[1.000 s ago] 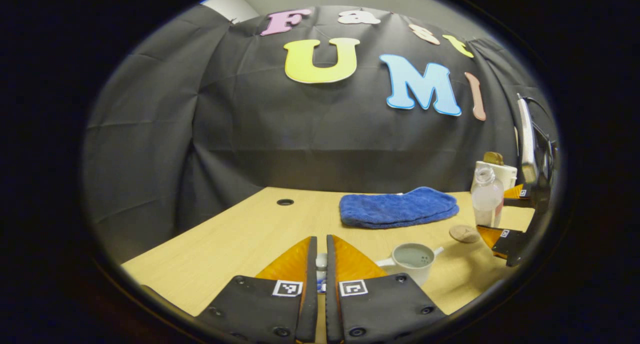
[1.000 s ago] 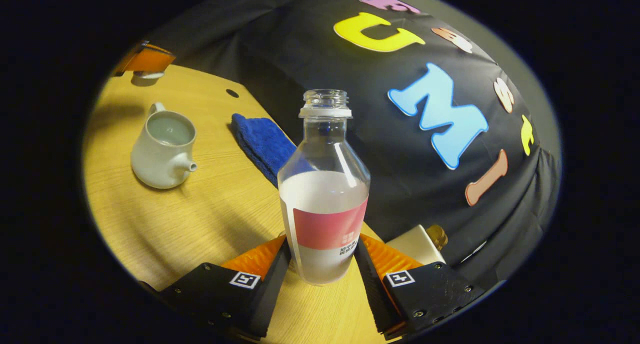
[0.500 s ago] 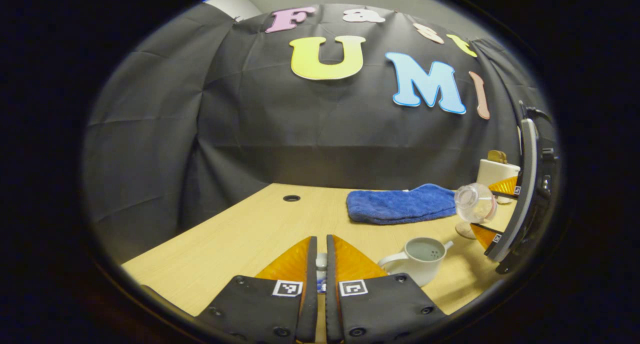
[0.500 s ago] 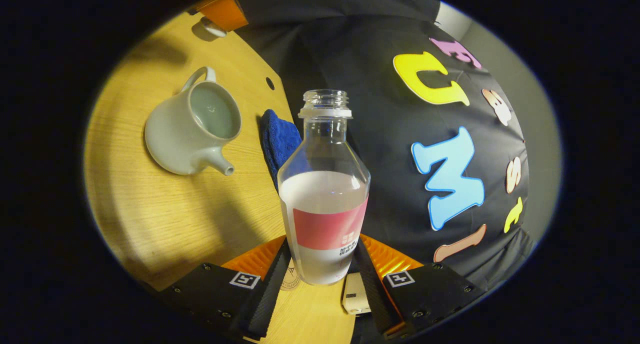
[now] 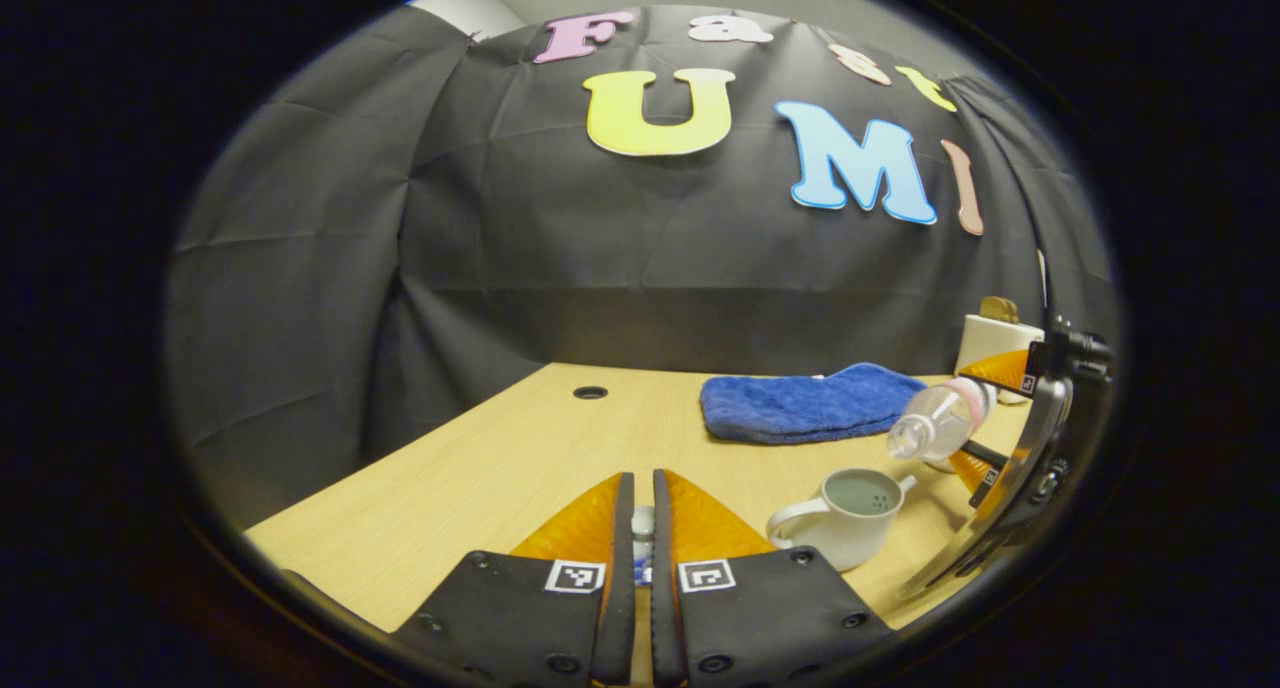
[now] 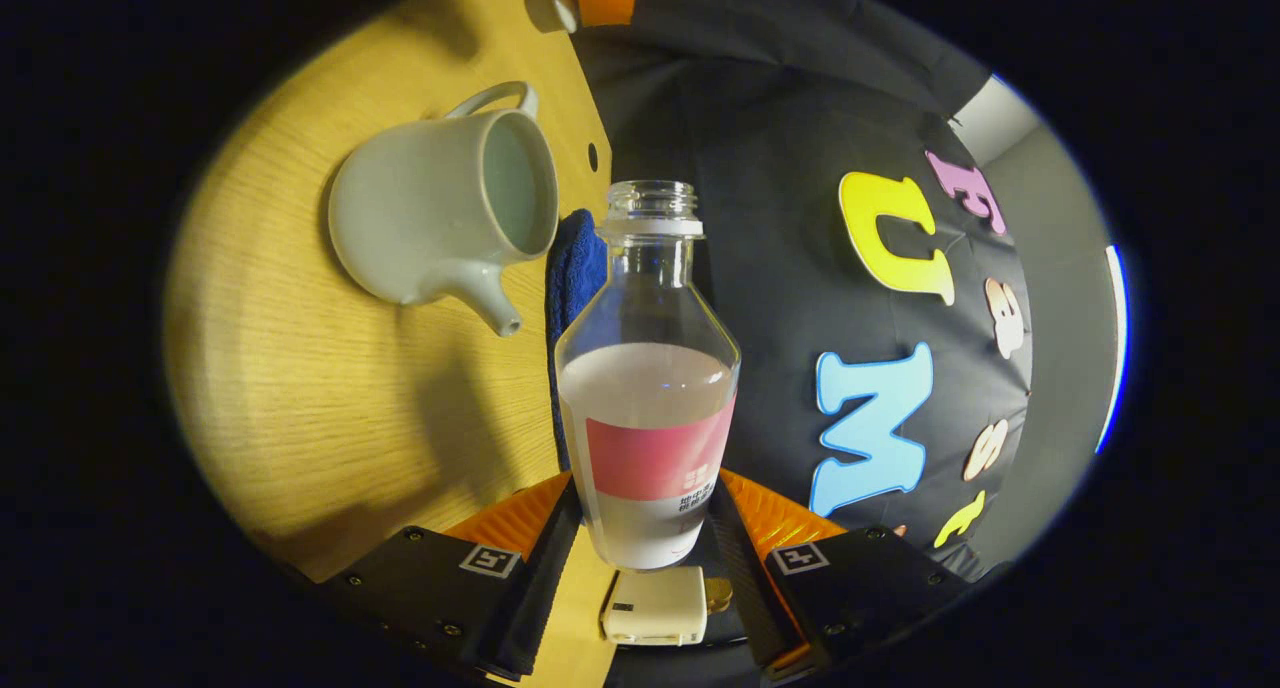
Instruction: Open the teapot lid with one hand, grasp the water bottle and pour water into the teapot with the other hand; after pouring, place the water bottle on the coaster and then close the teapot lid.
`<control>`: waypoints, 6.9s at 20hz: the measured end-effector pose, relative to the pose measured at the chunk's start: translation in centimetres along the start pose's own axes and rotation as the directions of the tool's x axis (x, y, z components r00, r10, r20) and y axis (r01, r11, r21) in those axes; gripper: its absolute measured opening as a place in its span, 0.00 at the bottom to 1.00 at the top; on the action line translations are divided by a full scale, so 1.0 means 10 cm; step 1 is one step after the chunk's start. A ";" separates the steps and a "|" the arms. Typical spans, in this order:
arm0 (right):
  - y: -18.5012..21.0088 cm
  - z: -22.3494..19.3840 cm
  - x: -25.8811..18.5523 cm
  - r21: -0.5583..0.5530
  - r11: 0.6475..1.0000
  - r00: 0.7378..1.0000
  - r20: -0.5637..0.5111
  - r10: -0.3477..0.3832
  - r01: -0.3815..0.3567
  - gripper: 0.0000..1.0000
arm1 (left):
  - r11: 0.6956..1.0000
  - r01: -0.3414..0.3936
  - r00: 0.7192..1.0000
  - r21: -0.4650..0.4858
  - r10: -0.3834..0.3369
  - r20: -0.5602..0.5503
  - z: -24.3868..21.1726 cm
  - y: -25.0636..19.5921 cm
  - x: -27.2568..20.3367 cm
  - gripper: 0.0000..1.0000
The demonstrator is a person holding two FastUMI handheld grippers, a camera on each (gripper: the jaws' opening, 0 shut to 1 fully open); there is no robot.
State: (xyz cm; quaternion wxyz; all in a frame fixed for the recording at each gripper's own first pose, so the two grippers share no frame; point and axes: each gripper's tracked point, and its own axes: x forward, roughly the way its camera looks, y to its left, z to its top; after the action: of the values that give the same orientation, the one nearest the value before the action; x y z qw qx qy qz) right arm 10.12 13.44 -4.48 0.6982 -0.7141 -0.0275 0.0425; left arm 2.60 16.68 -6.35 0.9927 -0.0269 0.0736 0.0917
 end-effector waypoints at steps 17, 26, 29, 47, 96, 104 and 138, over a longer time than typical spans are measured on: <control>-0.22 0.02 0.02 -0.252 0.958 0.989 0.076 -0.125 0.140 0.76 | 1.000 0.003 1.000 -0.008 -0.004 -0.029 -0.10 0.00 0.02 0.13; -0.32 0.06 0.02 -0.278 0.944 0.983 0.095 -0.158 0.179 0.76 | 1.000 0.006 0.999 -0.008 -0.006 -0.042 -0.14 -0.02 0.02 0.13; -0.41 0.07 0.04 -0.285 0.939 0.981 0.100 -0.168 0.190 0.76 | 1.000 0.008 0.999 -0.006 -0.008 -0.041 -0.13 -0.04 0.02 0.13; -0.78 0.17 0.01 -0.348 0.898 0.961 0.162 -0.225 0.269 0.76 | 1.000 0.006 0.999 0.004 -0.005 -0.044 -0.13 -0.04 0.04 0.14; -1.11 0.52 -0.02 -0.526 0.770 0.923 0.318 -0.217 0.362 0.76 | 1.000 0.014 0.999 0.009 -0.013 -0.047 -0.12 -0.07 0.03 0.12; -1.26 0.63 -0.05 -0.575 0.699 0.898 0.365 -0.246 0.426 0.76 | 1.000 0.015 0.999 0.013 -0.015 -0.047 -0.13 -0.08 0.02 0.13; -0.08 -0.59 0.06 0.817 0.515 0.959 0.154 0.238 -0.259 0.77 | 1.000 0.024 1.000 -0.002 -0.024 0.013 0.16 -0.13 -0.15 0.13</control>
State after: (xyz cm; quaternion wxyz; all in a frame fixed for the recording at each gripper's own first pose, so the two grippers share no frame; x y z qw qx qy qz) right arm 11.33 7.60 -3.59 0.9378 -0.2958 0.0905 0.1573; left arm 1.57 15.19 -4.53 0.9941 -0.0285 0.0667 0.0802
